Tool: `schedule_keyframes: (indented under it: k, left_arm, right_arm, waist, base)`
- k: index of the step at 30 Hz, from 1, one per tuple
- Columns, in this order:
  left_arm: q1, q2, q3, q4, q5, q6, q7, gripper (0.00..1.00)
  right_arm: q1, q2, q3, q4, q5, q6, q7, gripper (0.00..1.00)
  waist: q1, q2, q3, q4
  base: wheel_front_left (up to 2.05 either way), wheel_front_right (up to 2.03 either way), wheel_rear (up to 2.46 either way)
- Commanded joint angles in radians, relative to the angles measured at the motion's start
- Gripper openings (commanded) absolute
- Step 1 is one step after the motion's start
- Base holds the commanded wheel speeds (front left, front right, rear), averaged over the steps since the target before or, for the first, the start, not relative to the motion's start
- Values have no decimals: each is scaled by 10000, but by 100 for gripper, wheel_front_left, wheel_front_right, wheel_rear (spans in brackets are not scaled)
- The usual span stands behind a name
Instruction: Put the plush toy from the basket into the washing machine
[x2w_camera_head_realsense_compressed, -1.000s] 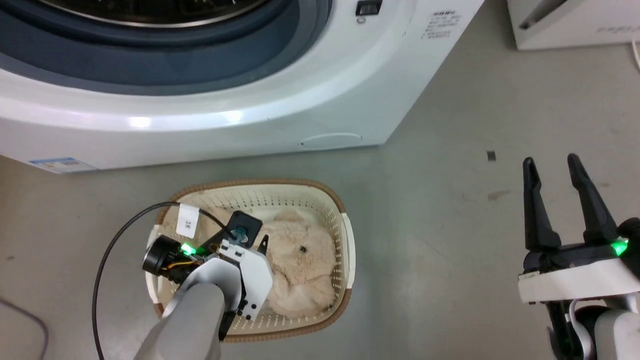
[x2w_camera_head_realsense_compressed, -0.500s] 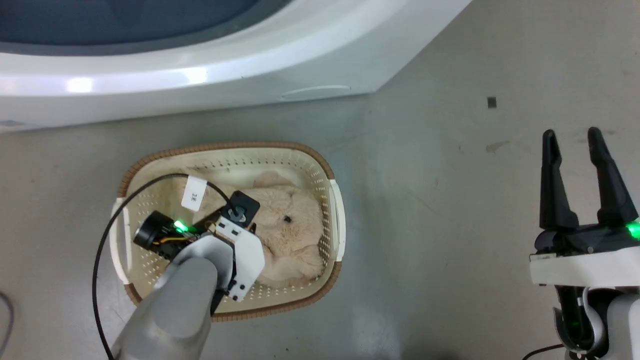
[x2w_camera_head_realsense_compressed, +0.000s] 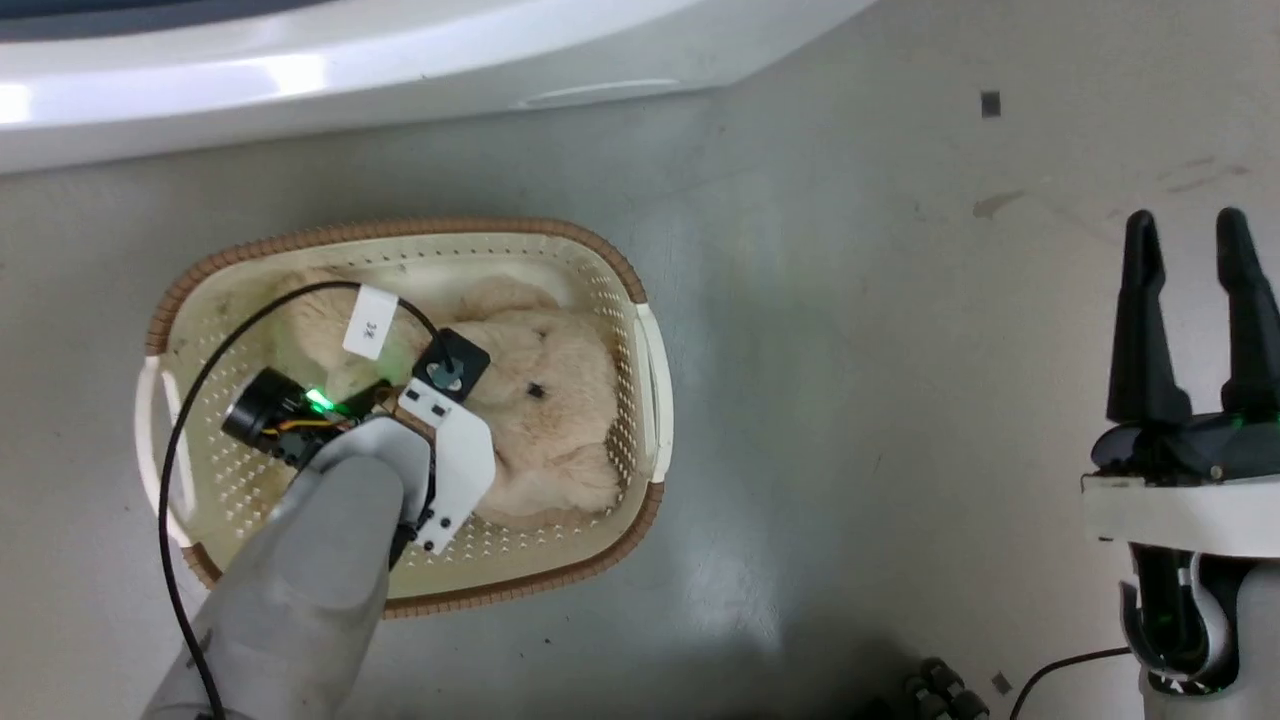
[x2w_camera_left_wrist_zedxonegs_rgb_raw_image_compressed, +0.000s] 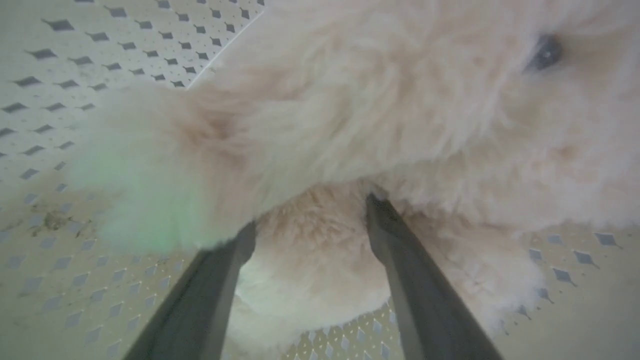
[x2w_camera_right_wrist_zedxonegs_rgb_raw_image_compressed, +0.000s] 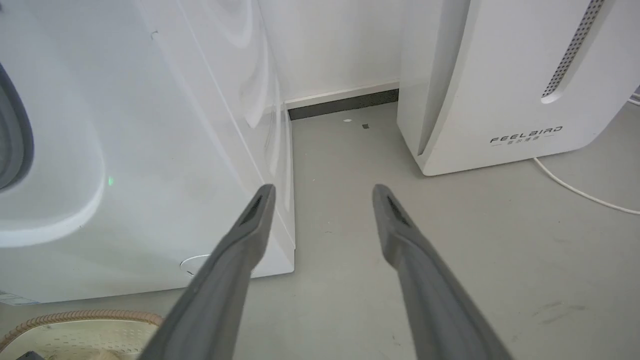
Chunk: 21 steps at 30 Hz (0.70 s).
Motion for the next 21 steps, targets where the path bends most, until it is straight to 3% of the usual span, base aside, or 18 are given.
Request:
schedule_keyframes:
  k: [1, 17, 18, 19, 21]
  left_arm:
    - [-317, 74, -140, 281, -30, 35, 84, 100]
    - [-1817, 195, -914, 1925, -306, 98, 596, 100]
    - [-1900, 208, -975, 2027, -317, 87, 660, 65]
    - [-1983, 225, -1051, 2130, -314, 72, 720, 1]
    - [-2148, 260, -1185, 2336, -329, 31, 824, 0]
  right_arm:
    - [-251, -5, -53, -100, 112, 5, -100, 100]
    - [-852, -6, -285, -436, 686, 5, -432, 100]
    - [-895, -6, -313, -481, 728, 5, -453, 100]
    - [-934, -6, -339, -528, 764, 5, -474, 100]
    - [-1002, -6, -389, -584, 830, 6, -515, 100]
  waist:
    - [-1, 1, 235, -89]
    - [-1, 1, 1562, -301]
    - [-1, 1, 1632, -315]
    - [-1, 1, 1701, -332]
    - [-1, 1, 1829, -362]
  base:
    - [0, 0, 0]
    - [0, 0, 0]
    - [0, 0, 0]
    - [0, 0, 0]
    - [0, 0, 0]
